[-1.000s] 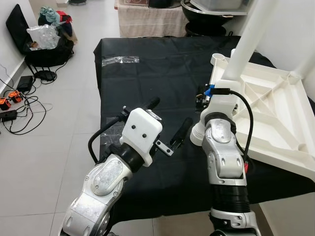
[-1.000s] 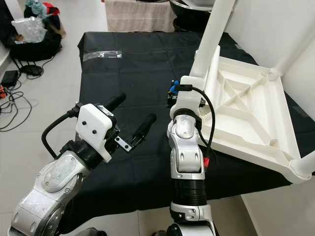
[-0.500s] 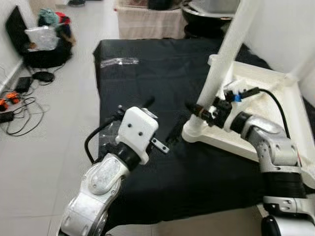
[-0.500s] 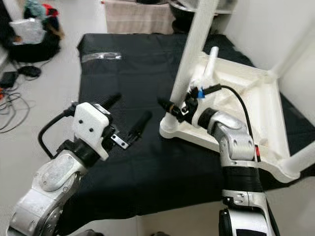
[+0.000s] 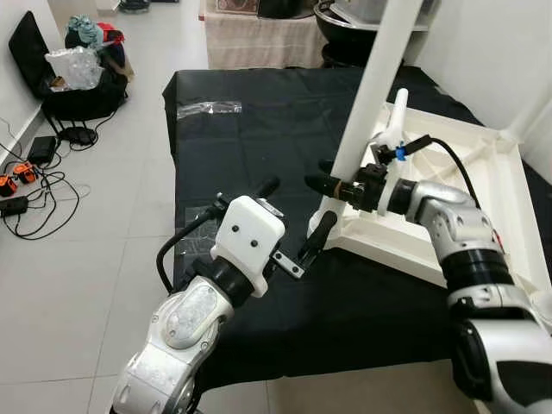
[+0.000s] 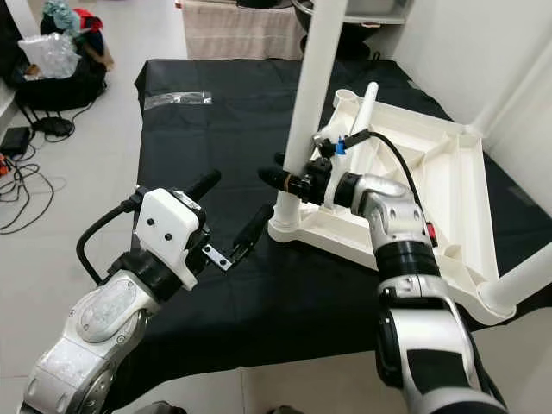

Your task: Building children table

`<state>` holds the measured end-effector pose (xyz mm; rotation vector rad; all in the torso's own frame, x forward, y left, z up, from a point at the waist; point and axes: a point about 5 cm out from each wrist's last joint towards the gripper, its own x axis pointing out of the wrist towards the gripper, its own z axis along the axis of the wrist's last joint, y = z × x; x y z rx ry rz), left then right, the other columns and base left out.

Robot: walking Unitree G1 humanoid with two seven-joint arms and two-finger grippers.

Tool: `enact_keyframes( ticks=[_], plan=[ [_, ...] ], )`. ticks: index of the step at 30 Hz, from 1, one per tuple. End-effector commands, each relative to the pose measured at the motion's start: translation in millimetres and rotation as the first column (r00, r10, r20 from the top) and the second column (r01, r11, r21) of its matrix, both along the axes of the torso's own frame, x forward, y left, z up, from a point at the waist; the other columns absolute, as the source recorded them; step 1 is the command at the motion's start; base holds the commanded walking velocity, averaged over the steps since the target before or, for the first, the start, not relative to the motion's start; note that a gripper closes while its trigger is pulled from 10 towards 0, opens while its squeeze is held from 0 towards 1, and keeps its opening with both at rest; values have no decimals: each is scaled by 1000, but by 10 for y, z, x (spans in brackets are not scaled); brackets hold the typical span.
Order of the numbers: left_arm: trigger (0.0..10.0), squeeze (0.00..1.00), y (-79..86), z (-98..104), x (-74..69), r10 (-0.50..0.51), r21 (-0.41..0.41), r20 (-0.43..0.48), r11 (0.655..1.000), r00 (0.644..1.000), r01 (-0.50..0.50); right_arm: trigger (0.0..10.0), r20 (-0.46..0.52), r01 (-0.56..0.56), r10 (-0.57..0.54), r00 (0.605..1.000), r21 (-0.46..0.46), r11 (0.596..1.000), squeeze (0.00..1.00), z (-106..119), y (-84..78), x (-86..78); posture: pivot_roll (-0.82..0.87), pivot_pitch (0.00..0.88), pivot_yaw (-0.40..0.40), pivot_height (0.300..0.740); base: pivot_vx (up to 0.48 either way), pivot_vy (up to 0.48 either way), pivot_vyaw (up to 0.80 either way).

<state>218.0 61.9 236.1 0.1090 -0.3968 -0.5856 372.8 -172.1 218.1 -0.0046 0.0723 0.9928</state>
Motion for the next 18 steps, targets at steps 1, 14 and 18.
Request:
enact_keyframes(
  ticks=[1,14,18],
  plan=[
    [10000,0,2,-2,-24,0,5,1,1000,1000,0,0,-25,-66,67,997,39,997,0,-22,92,-6,97,63,-105,740,0,0,0],
    [10000,0,1,-4,-18,0,5,3,1000,1000,0,0,79,515,-514,854,5,857,0,-63,-210,179,83,70,-92,740,0,0,0],
    [10000,0,-1,-3,-2,-6,8,3,1000,1000,6,0,110,850,-848,518,49,525,0,-69,-373,91,73,76,-89,740,0,0,0]
  ],
)
